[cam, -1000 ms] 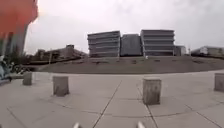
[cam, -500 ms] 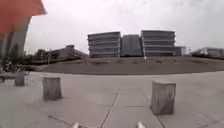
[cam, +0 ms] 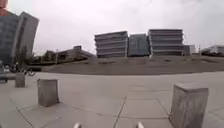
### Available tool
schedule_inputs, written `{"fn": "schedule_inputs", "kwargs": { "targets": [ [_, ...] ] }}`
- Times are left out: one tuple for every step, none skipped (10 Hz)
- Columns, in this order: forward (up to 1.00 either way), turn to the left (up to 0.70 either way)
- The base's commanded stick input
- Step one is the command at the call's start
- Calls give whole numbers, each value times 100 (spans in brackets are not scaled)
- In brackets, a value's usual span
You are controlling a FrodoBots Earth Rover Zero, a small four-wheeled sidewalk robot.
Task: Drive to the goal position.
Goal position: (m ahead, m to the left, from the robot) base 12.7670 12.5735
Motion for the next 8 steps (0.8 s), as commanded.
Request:
{"fn": "schedule_inputs", "kwargs": {
  "targets": [
    [85, 19],
    [85, 3],
    [85, 0],
    [85, 0],
    [85, 0],
    [85, 0],
    [85, 0],
    [85, 0]
  ]
}}
